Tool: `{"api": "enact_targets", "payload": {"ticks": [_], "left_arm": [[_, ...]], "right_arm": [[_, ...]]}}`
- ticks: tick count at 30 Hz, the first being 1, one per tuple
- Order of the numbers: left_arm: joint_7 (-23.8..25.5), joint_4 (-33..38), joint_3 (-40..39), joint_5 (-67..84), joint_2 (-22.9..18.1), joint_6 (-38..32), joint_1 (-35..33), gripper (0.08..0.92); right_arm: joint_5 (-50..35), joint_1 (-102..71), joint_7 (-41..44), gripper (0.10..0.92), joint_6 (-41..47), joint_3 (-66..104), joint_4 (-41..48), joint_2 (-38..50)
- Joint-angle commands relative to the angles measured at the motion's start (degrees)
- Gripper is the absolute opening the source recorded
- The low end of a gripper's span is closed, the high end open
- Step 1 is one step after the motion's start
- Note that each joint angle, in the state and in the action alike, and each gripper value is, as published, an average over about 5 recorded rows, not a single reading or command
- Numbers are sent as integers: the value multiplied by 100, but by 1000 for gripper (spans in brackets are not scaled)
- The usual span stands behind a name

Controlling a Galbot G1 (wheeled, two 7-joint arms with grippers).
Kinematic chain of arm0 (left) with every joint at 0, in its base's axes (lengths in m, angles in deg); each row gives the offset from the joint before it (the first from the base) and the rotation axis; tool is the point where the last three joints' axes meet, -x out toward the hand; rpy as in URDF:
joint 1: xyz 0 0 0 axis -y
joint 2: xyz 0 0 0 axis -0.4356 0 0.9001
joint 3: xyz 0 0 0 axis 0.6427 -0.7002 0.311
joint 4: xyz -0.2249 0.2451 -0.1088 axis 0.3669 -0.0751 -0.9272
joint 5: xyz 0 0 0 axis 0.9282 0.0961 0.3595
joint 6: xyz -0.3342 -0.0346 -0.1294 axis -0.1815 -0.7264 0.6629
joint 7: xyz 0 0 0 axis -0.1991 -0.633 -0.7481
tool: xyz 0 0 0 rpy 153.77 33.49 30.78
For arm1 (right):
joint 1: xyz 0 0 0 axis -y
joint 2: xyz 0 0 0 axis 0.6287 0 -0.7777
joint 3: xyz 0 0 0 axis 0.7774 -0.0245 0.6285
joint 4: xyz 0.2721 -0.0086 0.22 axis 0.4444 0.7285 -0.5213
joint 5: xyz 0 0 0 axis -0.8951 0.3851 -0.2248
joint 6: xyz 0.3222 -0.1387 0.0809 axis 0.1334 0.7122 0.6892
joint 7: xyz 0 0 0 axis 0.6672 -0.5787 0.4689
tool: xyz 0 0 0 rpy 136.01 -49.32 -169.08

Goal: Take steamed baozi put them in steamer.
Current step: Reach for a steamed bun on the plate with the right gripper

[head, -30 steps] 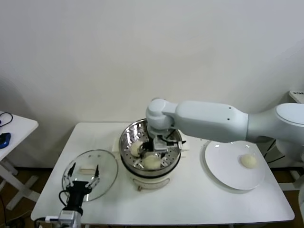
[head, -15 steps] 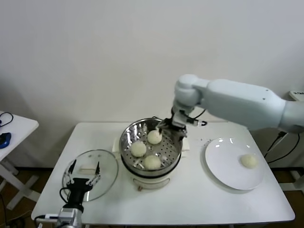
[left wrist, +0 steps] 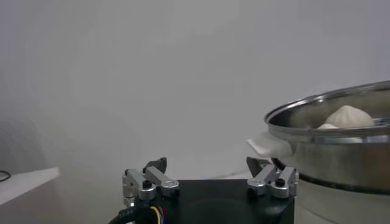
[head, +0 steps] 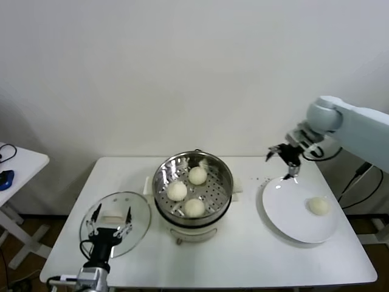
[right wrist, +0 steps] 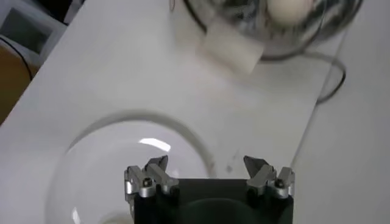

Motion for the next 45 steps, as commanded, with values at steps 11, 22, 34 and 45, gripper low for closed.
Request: {"api": "enact_targets", "payload": {"ticks": [11,22,34,45], "left_arm": [[4,28,33,1,-2,-33,-68,823],[5,-29,93,31,-14,-58,-85,823],[12,-63,61,21,-14,-28,-41,823],[14,-112,90,20,-8,-34,-28,823]], "right_arm": [[2259,-3040,-64,823,-160,2727,1578,438],[2442,-3173,-104,823,-234,3123,2309,-55],[2525,-3339,-110,823,-255,3391,2634,-364],[2636,-3366,-104,823,-292,3488,2895,-607]]}}
